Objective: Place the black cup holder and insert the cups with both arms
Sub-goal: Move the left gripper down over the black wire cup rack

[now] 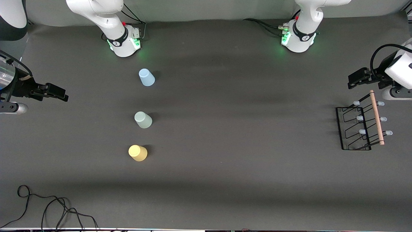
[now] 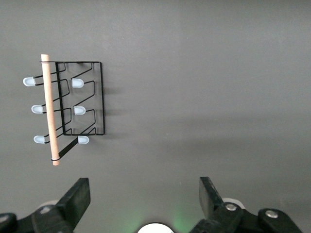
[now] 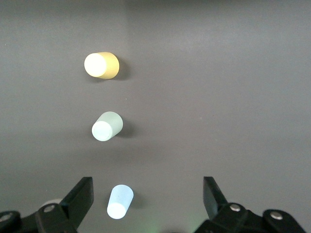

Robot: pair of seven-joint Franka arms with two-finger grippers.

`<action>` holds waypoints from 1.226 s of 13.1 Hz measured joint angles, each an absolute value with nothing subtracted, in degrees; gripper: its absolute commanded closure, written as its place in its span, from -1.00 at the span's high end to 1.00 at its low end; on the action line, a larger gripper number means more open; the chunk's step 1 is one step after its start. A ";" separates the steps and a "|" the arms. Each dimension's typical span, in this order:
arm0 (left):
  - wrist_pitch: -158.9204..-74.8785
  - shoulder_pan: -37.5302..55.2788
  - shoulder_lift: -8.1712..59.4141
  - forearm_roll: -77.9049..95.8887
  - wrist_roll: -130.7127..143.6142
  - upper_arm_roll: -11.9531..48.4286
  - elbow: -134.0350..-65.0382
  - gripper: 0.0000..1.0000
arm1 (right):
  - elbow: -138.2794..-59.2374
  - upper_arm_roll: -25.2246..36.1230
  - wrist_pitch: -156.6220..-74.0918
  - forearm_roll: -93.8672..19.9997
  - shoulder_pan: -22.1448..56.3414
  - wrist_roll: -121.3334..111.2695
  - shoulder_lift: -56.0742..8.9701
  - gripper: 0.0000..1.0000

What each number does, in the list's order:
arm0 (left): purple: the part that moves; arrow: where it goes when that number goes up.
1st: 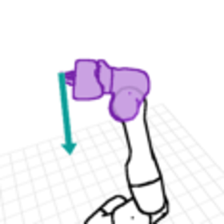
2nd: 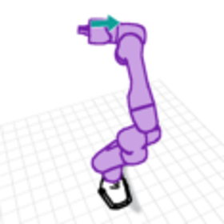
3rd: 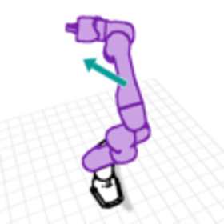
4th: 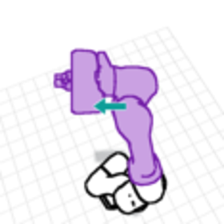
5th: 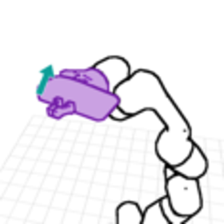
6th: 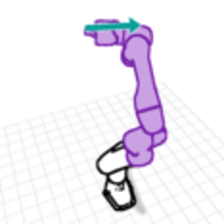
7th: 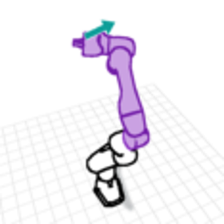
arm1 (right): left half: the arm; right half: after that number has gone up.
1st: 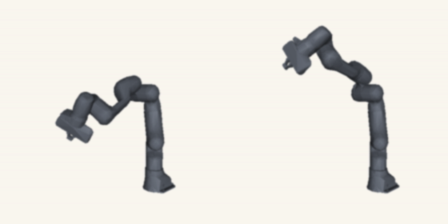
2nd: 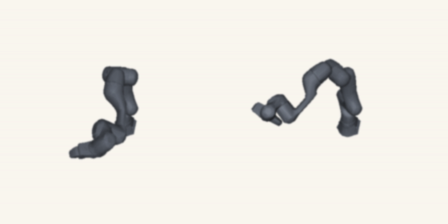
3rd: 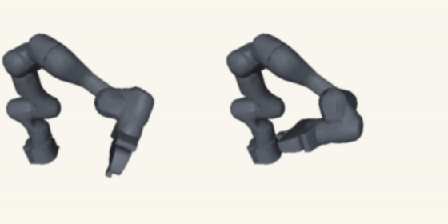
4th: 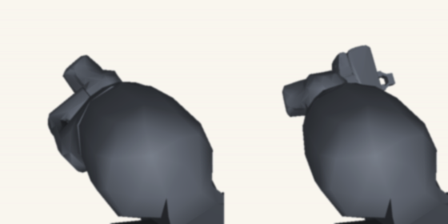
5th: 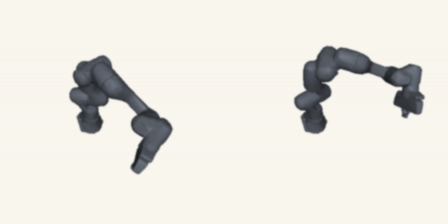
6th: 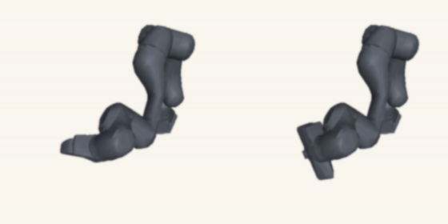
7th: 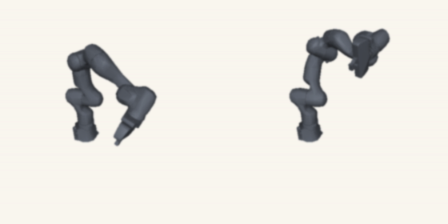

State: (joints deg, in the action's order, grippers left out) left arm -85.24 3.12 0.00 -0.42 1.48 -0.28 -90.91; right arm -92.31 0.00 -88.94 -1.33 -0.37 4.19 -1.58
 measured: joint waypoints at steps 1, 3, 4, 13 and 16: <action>-85.29 3.12 0.01 -0.43 1.48 -0.30 -91.02 1.00 | -92.32 0.00 -88.93 -1.33 -0.37 4.19 -1.58 0.99; -85.33 3.12 0.02 -0.46 1.48 -0.33 -91.02 1.00 | -92.42 0.00 -88.93 -1.33 -0.37 4.19 -1.58 0.99; -85.34 3.12 0.02 -0.48 1.48 -0.34 -91.03 1.00 | -92.48 0.00 -88.94 -1.33 -0.37 4.19 -1.58 0.99; -89.50 -3.70 0.13 -3.95 -8.19 -1.76 -95.33 1.00 | -92.87 -0.01 -88.97 -1.33 -0.35 4.18 -1.58 0.99; -95.85 -16.32 0.46 -3.79 -23.12 -2.42 -99.38 1.00 | -92.92 -0.01 -89.00 -1.33 -0.33 4.17 -1.58 0.99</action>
